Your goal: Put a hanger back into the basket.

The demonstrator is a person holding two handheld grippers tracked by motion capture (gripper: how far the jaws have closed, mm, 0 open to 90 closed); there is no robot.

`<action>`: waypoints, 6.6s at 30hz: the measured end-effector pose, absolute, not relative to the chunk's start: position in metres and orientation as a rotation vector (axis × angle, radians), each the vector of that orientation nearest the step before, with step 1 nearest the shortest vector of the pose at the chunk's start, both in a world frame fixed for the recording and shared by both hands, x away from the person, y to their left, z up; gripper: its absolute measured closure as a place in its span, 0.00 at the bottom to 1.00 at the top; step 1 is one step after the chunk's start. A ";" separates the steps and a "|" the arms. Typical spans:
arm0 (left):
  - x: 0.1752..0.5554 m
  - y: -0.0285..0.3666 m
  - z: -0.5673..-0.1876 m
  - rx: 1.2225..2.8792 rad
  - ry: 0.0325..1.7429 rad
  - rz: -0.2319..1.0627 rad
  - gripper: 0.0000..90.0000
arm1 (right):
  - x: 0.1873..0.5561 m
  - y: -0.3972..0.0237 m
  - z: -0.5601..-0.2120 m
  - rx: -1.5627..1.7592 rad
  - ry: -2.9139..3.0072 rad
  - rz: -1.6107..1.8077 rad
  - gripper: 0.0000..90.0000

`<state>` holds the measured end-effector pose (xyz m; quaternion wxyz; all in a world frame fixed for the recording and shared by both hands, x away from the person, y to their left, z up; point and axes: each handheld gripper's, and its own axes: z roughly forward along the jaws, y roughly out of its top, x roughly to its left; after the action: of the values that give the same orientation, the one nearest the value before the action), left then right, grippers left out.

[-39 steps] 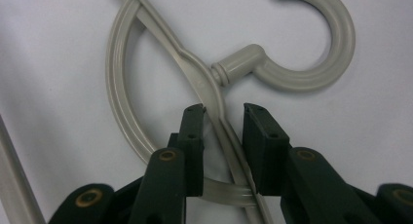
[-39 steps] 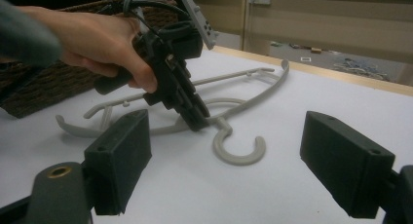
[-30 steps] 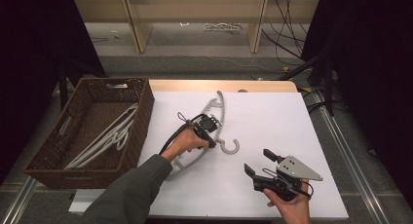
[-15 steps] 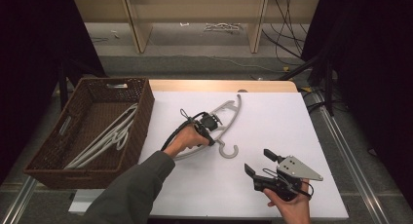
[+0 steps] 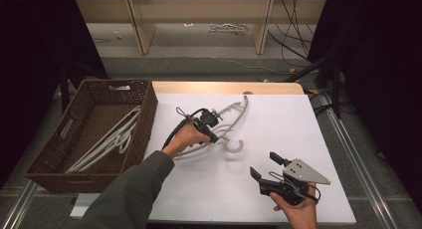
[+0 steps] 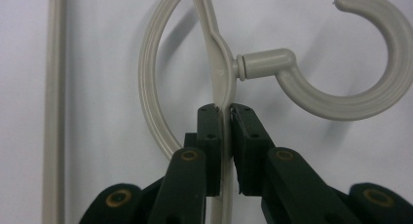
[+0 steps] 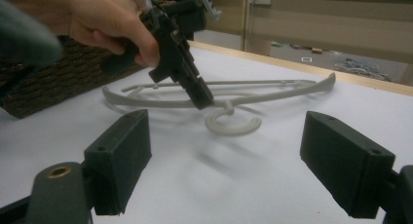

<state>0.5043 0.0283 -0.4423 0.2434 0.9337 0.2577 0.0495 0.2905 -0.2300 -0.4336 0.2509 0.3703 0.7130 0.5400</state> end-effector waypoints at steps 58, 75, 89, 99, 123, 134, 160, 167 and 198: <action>0.521 0.119 -0.376 2.159 0.589 0.215 0.92 | 0.305 -0.222 -0.437 0.974 1.971 1.442 0.23; 0.495 0.125 -0.364 2.150 0.536 0.191 0.92 | 0.393 -0.186 -0.445 0.810 2.011 1.266 0.32; 0.468 0.143 -0.362 2.115 0.581 0.188 0.92 | 0.425 -0.152 -0.446 0.712 2.024 1.279 0.39; 0.447 0.140 -0.365 2.116 0.615 0.189 0.92 | 0.424 -0.126 -0.442 0.557 2.047 1.309 0.43; 0.444 0.130 -0.390 2.225 0.502 0.242 0.91 | 0.416 -0.116 -0.450 0.162 2.134 1.132 0.68; 0.431 0.110 -0.404 2.187 0.758 -0.092 0.85 | 0.412 -0.115 -0.451 0.072 2.164 1.062 0.72; 0.425 0.107 -0.397 2.189 0.734 0.014 0.90 | 0.403 -0.118 -0.442 0.118 2.141 1.073 0.53; 0.428 0.120 -0.389 2.138 0.733 0.064 0.90 | 0.396 -0.129 -0.431 0.196 2.112 1.098 0.47; 0.400 0.146 -0.302 1.987 0.743 0.117 0.90 | 0.333 -0.193 -0.413 0.641 2.029 1.326 0.34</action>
<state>0.3997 0.1459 -0.3024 0.4868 0.8169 0.3056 0.0483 0.3329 -0.1930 -0.4128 0.3118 0.2431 0.7689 0.5025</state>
